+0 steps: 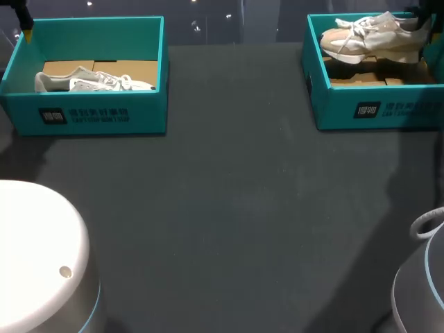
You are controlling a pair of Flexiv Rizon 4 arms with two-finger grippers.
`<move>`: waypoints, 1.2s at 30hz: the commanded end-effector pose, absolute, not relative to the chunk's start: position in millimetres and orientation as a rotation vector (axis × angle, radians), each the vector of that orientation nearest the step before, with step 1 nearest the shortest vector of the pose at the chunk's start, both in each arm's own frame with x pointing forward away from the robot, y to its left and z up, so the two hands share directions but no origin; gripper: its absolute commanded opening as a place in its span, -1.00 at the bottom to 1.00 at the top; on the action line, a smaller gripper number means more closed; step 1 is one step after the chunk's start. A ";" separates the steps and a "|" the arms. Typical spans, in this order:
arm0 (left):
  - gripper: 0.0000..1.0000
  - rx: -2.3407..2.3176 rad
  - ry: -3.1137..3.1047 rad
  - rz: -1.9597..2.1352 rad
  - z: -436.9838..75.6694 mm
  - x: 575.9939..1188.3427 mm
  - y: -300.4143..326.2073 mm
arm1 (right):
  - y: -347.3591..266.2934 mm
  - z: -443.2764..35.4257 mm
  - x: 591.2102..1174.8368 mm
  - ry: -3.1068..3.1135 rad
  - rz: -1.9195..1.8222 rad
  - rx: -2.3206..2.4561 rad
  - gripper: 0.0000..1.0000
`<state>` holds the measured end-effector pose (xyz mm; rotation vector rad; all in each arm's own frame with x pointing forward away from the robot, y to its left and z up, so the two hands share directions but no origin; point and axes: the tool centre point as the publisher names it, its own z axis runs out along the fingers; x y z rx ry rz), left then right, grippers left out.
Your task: Take the shoe out of the shoebox, open the shoe tongue, remove and reinsert the insole, then place the shoe into the shoebox
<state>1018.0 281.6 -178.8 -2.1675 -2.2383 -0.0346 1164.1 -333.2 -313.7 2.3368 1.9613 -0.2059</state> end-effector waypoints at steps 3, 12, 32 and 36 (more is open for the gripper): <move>1.00 -2.168 -2.236 -0.036 -178.3 1018.1 281.7 | -330.5 -273.3 1162.2 1.943 -0.226 2.334 -1.00; 1.00 -2.168 -2.236 -0.036 -178.3 1018.1 281.7 | -328.5 -252.1 1158.6 1.893 -0.260 2.373 -1.00; 1.00 -2.168 -2.236 -0.036 -178.3 1018.1 281.7 | -346.1 -190.8 1147.9 1.740 -0.222 2.360 -1.00; 1.00 -2.168 -2.236 -0.036 -178.3 1018.1 281.7 | -341.2 -174.1 1137.6 1.727 -0.201 2.342 -1.00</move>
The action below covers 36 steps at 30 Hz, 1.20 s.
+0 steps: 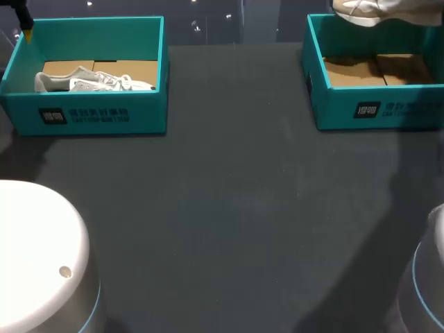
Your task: Take the shoe out of the shoebox, open the shoe tongue, remove and reinsert the insole, then place the shoe into the shoebox
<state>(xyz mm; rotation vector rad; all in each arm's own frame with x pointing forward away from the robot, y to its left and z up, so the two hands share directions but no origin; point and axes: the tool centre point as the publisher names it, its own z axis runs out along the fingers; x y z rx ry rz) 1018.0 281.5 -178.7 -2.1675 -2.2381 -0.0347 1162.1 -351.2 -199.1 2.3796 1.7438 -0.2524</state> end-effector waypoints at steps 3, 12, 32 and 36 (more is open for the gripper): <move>1.00 -2.168 -2.236 -0.036 -178.3 1018.1 281.7 | -333.7 -162.8 1127.1 1.744 -0.176 2.316 -1.00; 1.00 -2.168 -2.236 -0.036 -178.3 1018.1 281.7 | -293.0 -132.5 1077.3 1.728 -0.143 2.247 -1.00; 1.00 -2.168 -2.236 -0.036 -178.3 1018.1 281.7 | -143.1 -111.3 900.7 1.668 -0.050 2.146 -1.00; 1.00 -2.168 -2.236 -0.036 -178.3 1018.1 281.7 | -120.1 -112.9 868.3 1.636 -0.027 2.141 -1.00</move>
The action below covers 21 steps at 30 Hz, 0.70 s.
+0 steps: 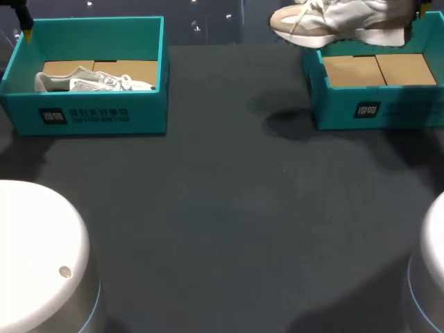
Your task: Take the shoe out of the shoebox, open the shoe tongue, remove and reinsert the insole, then place the shoe into the shoebox
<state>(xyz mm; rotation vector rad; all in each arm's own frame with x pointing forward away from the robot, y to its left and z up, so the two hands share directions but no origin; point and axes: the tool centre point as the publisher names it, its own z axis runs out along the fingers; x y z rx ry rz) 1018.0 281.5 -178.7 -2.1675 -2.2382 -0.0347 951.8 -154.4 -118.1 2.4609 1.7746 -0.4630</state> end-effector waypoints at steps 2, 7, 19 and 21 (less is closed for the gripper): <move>1.00 -2.168 -2.236 -0.036 -178.3 1018.1 281.7 | -109.4 -114.7 854.4 1.627 -0.019 2.145 -1.00; 1.00 -2.168 -2.236 -0.036 -178.3 1018.1 281.7 | -91.2 -117.1 834.6 1.629 -0.031 2.150 -1.00; 1.00 -2.168 -2.236 -0.036 -178.3 1018.1 281.7 | -91.2 -117.1 834.6 1.629 -0.031 2.150 -1.00; 1.00 -2.168 -2.236 -0.036 -178.3 1018.1 281.7 | -91.2 -117.1 834.6 1.629 -0.031 2.150 -1.00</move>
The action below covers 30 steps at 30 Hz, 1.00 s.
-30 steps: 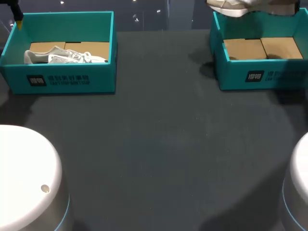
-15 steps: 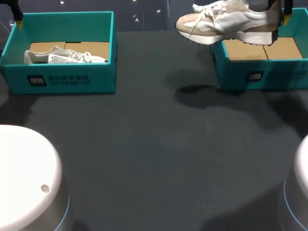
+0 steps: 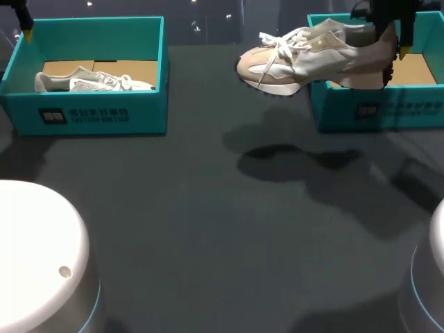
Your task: Take the shoe out of the shoebox, open the shoe tongue, remove and reinsert the insole, then place the shoe into the shoebox
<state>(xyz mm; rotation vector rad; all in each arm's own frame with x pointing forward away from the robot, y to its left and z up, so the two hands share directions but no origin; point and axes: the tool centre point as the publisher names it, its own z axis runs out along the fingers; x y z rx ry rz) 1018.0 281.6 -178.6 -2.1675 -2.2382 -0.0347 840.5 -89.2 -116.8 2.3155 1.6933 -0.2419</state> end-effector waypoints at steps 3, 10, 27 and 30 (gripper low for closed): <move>1.00 -2.168 -2.236 -0.036 -178.3 1018.1 281.7 | -91.2 -117.1 834.6 1.629 -0.031 2.150 -1.00; 1.00 -2.168 -2.236 -0.036 -178.3 1018.1 281.7 | -49.8 -138.6 801.9 1.664 0.004 2.134 -1.00; 1.00 -2.168 -2.236 -0.036 -178.3 1018.1 281.7 | 7.9 -209.5 722.3 1.709 -0.038 2.143 -1.00; 1.00 -2.168 -2.236 -0.036 -178.3 1018.1 281.7 | 7.9 -209.5 722.3 1.709 -0.038 2.143 -1.00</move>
